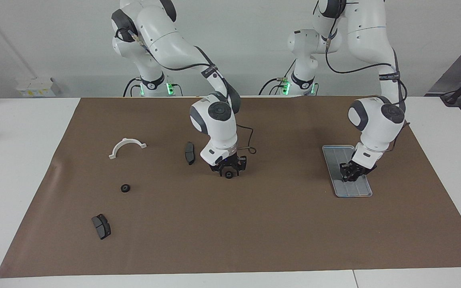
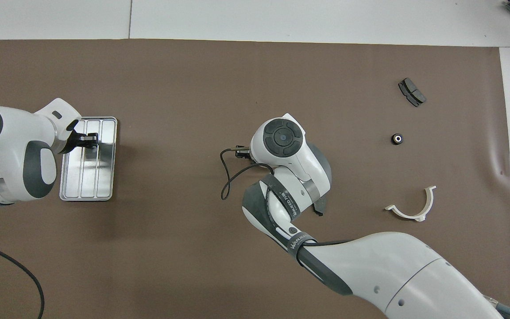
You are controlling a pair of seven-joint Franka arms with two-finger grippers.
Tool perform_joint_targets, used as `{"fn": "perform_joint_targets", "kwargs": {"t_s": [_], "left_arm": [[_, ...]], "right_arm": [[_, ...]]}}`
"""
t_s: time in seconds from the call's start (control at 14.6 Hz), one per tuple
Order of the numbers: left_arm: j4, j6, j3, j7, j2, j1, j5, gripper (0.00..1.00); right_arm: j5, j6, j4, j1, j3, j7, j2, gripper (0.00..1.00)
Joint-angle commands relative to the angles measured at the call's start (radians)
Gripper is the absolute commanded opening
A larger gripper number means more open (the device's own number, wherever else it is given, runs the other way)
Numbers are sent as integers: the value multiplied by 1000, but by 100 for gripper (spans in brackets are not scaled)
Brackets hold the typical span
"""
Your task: Place bearing gear from tray to pile
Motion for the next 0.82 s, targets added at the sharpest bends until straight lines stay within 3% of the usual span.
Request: {"fn": "perform_joint_targets", "kwargs": {"t_s": [0.0, 0.27, 0.48, 0.75], "left_arm": [[-28, -14, 1, 22, -36, 8, -5, 0], [-7, -15, 3, 30, -56, -1, -5, 0], [20, -44, -3, 29, -69, -6, -5, 0], [38, -67, -5, 23, -77, -26, -5, 0]], "right_arm": [[-7, 25, -26, -3, 1, 1, -4, 63], [-9, 32, -30, -3, 1, 1, -4, 53], [-9, 32, -32, -3, 1, 1, -4, 36], [-9, 39, -32, -6, 1, 1, -4, 22]]}}
